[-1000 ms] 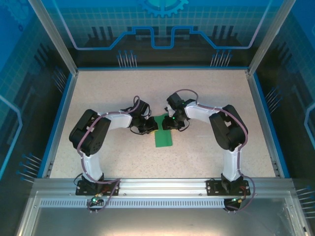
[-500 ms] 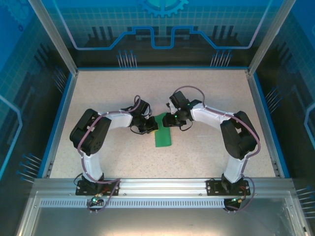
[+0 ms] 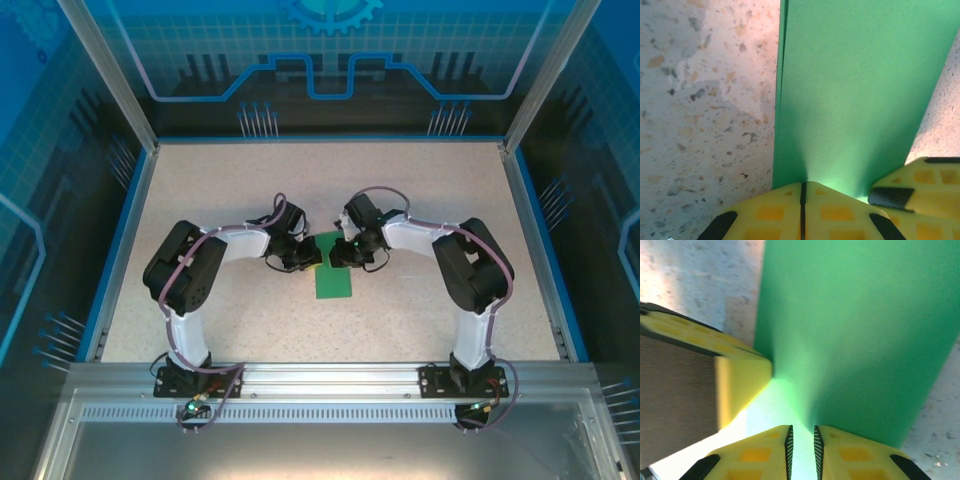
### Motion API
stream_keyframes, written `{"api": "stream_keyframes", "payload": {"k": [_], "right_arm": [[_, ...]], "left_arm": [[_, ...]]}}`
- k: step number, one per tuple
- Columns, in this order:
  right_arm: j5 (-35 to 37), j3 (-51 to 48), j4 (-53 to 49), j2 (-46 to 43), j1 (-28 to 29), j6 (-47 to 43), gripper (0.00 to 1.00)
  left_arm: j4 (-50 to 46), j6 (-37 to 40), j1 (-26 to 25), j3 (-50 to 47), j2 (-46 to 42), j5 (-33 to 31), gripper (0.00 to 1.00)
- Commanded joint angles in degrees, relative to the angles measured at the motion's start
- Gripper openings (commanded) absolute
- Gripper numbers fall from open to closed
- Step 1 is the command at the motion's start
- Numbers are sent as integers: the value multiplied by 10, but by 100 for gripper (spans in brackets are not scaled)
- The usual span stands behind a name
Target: Fold a paper plane with a square sheet of paper (pick it up from the middle)
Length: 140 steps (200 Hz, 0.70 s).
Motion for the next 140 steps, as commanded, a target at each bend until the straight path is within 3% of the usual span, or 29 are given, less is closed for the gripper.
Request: {"api": "stream_keyframes", "payload": {"k": [1,48,99,140], "right_arm": [[0,-20,0,18,-13,0,21],[4,-46,12,28,-23,7,18],[-45,-58,15,-48,-11,9,19],[-41,-116,30,-31,-10,25,19]], "left_arm": [[-68,16,-3,-13,44,-46,11],[-72,18,-3,-13,49,-48,10],[-71,17,-4,-13,47,-47,10],[-69,17,-5,-12,47,-47,10]]}}
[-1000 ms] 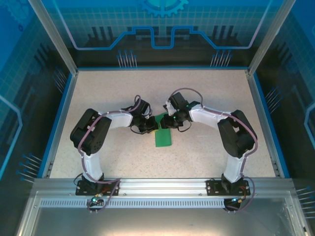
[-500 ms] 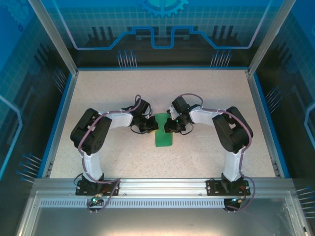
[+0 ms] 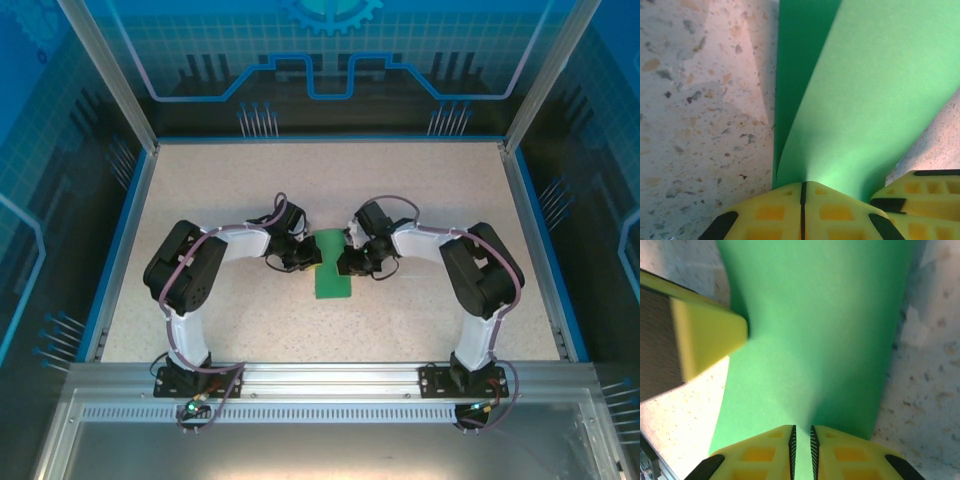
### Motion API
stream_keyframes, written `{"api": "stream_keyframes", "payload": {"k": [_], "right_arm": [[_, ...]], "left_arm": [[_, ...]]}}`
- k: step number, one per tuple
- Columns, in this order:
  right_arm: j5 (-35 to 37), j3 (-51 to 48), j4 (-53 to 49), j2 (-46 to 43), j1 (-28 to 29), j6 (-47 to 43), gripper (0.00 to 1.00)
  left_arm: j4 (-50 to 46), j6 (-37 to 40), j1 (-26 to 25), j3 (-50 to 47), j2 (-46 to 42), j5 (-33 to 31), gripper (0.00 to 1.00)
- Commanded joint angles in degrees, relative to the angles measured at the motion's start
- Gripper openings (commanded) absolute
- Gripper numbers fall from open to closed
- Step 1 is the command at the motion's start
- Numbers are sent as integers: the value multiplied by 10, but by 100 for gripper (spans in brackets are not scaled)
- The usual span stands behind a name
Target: Fold a paper plane with a square sheet of paper (pick it up from the middle)
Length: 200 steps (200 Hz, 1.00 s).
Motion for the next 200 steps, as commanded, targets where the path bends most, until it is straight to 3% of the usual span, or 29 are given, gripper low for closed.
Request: {"api": "stream_keyframes", "payload": {"k": [1,64,113,200], "right_arm": [[-7,-37,-5,6,4,15,19],[-28,-48,-10,-68,21,17,17],[-31,-112,31,-36,28,50,15],[-26,-160,47,-89,35,67,15]], "left_arm": [[-64,8,-5,-15,45,-47,10],[-63,5,-7,-15,45,-48,10],[-60,0,-10,-12,45,-48,10],[-66,1,-13,-6,45,-49,10]]}}
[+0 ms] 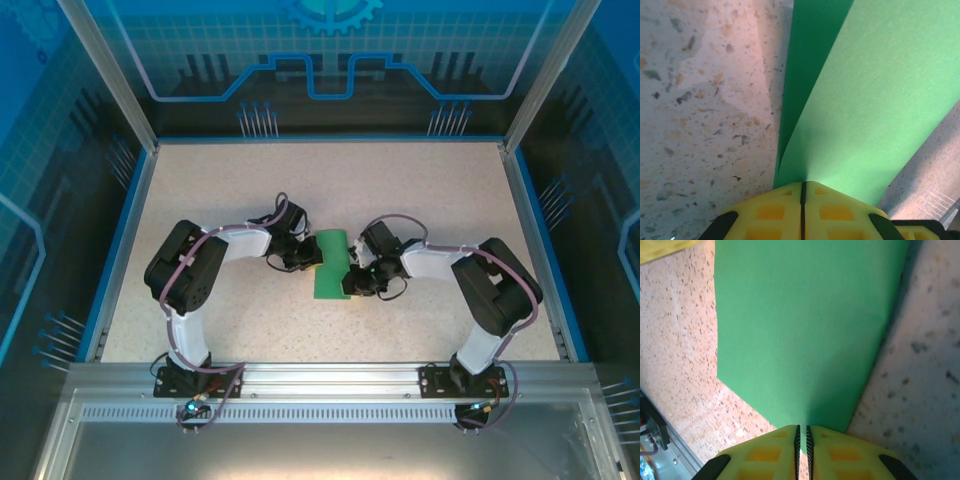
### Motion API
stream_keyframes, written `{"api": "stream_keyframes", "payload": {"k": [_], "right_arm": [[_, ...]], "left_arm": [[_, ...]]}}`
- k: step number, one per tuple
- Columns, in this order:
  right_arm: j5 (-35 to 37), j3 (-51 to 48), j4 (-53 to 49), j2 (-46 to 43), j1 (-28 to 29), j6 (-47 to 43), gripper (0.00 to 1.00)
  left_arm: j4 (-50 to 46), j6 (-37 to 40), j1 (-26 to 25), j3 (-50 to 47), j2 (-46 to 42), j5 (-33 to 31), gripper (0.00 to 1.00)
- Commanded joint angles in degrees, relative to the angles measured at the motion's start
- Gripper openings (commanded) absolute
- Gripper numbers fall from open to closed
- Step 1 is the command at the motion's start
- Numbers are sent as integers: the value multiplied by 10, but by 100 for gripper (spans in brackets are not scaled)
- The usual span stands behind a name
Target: Fold a paper plane with a square sheet of paper (pick it up from the middle)
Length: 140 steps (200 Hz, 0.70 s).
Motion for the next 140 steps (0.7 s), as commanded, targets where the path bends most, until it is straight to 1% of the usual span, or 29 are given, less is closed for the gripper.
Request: {"api": "stream_keyframes", "payload": {"k": [1,18,30,43,59,73,91,140], "right_arm": [[3,-35,-5,-1,9,18,15],[8,-48,5,23,9,25,15],[8,-38,2,18,8,27,14],[14,-9,-11,-10,9,25,15],[39,36,-32,-47,8,13,15],[66,79,-38,-51,3,2,18],[76,120,-43,-10,-11,-9,21],[49,205,-20,109,-27,-18,21]], "left_arm": [[-63,1,-10,-11,43,-48,10],[-64,3,-12,-9,44,-48,10],[-66,5,-12,-7,44,-47,10],[-69,9,-13,-6,42,-47,10],[-70,11,-13,-7,41,-47,10],[-70,13,-14,-7,40,-47,10],[-71,14,-14,-7,40,-48,10],[-74,14,-15,-7,41,-48,10]]}}
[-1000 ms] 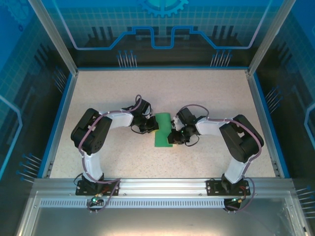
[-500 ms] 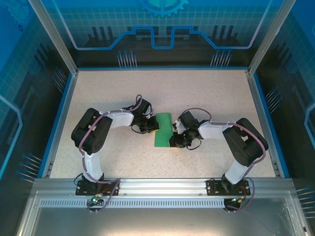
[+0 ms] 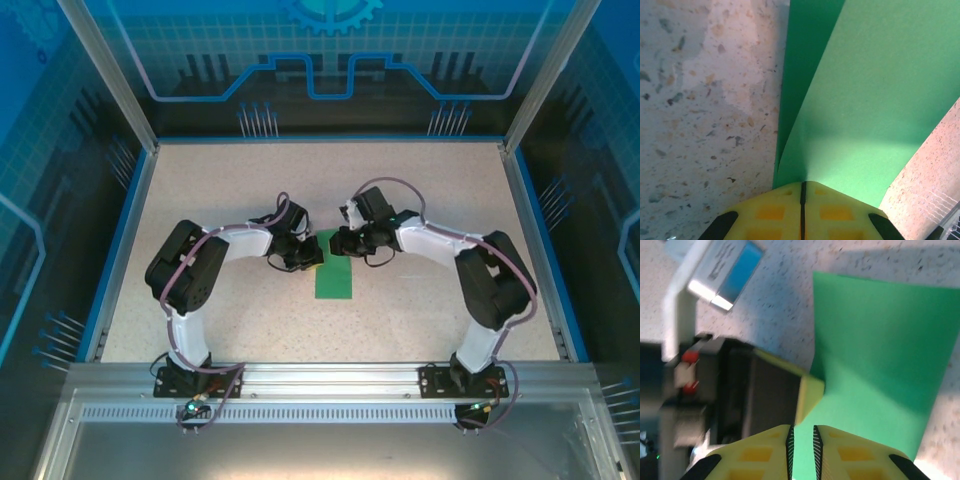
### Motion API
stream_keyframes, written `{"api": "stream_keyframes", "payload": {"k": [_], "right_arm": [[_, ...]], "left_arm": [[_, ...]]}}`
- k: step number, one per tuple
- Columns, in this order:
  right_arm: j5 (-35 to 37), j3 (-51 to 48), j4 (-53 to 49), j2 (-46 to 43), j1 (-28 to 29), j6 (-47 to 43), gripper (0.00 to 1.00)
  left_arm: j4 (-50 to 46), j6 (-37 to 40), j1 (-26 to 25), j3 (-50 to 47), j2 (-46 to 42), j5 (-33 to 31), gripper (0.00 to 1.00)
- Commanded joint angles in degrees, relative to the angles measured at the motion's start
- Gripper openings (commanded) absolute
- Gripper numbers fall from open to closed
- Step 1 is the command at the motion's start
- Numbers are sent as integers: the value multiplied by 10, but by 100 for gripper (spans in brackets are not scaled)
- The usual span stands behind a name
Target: Fold a paper plane with a square sheet of paper (pick it up from the middle)
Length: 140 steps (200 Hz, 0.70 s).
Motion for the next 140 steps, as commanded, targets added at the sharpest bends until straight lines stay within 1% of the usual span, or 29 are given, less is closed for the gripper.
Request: {"api": "stream_keyframes", "payload": {"k": [1,25,62,86,96,113,129,140], "right_arm": [[-11,24,-4,58,-7,-11,21],[-13,28,9,90,-18,-5,20],[-18,-18,49,105,-45,8,19],[-30,-23,52,120,-46,10,19],[-41,-19,50,112,-46,11,19],[-50,-16,50,74,-46,11,19],[-38,-13,44,50,-47,3,20],[-30,-7,39,53,-51,-5,20]], "left_arm": [[-68,14,-11,-13,39,-43,10],[-70,13,-12,-13,39,-44,10],[-74,16,-12,-15,42,-47,10],[-75,16,-12,-15,47,-46,10],[-74,17,-12,-16,48,-46,10],[-76,18,-12,-16,49,-47,10],[-76,19,-12,-15,48,-46,10],[-76,19,-12,-15,49,-46,10]]}}
